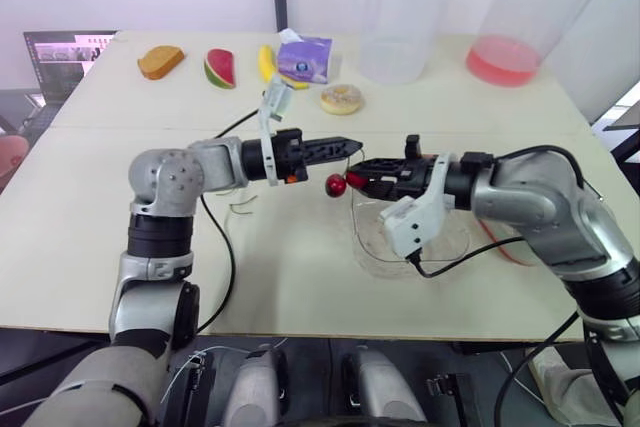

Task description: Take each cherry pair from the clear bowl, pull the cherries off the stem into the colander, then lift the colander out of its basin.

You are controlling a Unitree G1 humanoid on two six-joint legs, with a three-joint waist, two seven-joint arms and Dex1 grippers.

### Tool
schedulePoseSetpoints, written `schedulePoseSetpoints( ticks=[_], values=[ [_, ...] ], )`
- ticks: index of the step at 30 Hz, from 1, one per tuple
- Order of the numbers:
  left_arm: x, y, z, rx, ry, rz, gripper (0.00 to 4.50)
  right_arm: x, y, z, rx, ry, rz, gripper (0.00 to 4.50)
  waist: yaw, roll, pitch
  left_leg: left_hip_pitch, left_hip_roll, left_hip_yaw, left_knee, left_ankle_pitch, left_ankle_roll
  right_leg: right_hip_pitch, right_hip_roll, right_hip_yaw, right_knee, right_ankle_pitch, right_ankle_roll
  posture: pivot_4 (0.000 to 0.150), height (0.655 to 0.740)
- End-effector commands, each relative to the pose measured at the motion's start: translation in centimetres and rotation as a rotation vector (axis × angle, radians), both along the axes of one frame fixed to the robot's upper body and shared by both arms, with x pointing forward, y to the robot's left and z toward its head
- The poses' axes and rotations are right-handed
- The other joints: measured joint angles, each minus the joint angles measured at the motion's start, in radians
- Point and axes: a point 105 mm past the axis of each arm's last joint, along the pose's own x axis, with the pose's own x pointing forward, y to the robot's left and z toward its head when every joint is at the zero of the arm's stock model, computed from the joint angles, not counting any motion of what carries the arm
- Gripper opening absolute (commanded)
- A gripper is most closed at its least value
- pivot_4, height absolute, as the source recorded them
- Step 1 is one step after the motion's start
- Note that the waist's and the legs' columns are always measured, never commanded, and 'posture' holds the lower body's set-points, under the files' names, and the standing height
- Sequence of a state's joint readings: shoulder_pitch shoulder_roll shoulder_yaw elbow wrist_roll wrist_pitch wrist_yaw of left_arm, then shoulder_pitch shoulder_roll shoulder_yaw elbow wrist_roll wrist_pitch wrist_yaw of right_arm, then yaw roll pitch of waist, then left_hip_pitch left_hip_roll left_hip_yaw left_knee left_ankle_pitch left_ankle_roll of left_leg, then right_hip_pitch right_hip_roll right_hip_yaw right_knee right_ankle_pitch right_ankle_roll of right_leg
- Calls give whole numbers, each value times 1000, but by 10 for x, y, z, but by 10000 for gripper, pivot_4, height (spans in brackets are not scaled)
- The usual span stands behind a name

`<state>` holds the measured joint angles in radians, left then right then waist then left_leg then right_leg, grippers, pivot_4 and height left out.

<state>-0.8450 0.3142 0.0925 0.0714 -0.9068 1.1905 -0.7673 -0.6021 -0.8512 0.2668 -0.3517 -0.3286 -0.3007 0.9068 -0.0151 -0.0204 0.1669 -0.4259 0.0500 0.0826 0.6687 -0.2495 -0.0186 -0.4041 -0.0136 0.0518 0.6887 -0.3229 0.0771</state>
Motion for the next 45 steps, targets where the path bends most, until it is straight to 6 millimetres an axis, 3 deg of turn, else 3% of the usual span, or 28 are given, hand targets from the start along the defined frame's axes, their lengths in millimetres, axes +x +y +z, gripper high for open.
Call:
schedulePoseSetpoints(
  ticks=[1, 5, 13, 18, 20, 22, 24, 28, 35, 45],
  values=[
    [-6, -2, 13, -18, -55, -29, 0, -6, 2, 17, 56, -30, 16, 27182, 0, 0, 0, 0, 0, 0, 0, 0, 0, 0, 0, 0, 0, 0, 0, 1500, 7400],
    [-2, 0, 12, -12, -61, -14, 0, -6, -2, 18, 77, -3, -8, 44131, 0, 0, 0, 0, 0, 0, 0, 0, 0, 0, 0, 0, 0, 0, 0, 1500, 7400],
    [13, 15, 15, 52, -153, 54, 0, -22, -16, 22, 162, 160, -44, 44131, 3, 0, 0, 0, 0, 0, 0, 0, 0, 0, 1, 0, 0, 0, 0, 1500, 7400],
    [4, 21, 21, 154, -344, -9, 0, -35, -18, 26, 483, 651, -173, 44131, 0, 0, 0, 0, 0, 0, 0, 0, 0, 0, 0, 0, 0, 0, 0, 1500, 7400],
    [-4, 22, 23, 185, -417, -54, 0, -30, -21, 29, 574, 772, -255, 44131, 0, 0, 0, 0, 1, 0, 0, 0, 0, 1, 0, 0, 0, 0, 0, 1500, 7400],
    [-21, 24, 37, 172, -505, -144, 0, -20, -26, 38, 712, 934, -341, 44131, -5, 0, 0, 0, 1, 0, 0, 0, 0, 1, 0, 0, 0, 0, 0, 1500, 7400],
    [-34, 27, 46, 179, -573, -201, 0, -24, -22, 37, 727, 1085, -358, 44131, -1, 0, 0, 0, 1, 0, -1, 0, 0, 0, -1, 0, 0, 0, -1, 1500, 7400],
    [-38, 27, 54, 205, -644, -213, 0, -23, -6, 45, 804, 1312, -351, 44131, 1, 0, 0, 0, 1, 0, -2, -2, 4, 0, -1, 0, -1, 0, -1, 1500, 7400],
    [-41, 23, 61, 184, -651, -205, 0, -21, 18, 51, 830, 1409, -304, 44131, -1, 0, 0, -1, 0, 0, -1, -4, 8, -2, 0, 0, -1, 0, -1, 1500, 7400],
    [-41, 21, 62, 172, -643, -191, 0, -19, 20, 44, 822, 1399, -342, 44131, -3, 0, 0, -2, 0, 0, -2, -4, 8, -2, 0, 0, 0, 0, -1, 1500, 7400]
  ],
)
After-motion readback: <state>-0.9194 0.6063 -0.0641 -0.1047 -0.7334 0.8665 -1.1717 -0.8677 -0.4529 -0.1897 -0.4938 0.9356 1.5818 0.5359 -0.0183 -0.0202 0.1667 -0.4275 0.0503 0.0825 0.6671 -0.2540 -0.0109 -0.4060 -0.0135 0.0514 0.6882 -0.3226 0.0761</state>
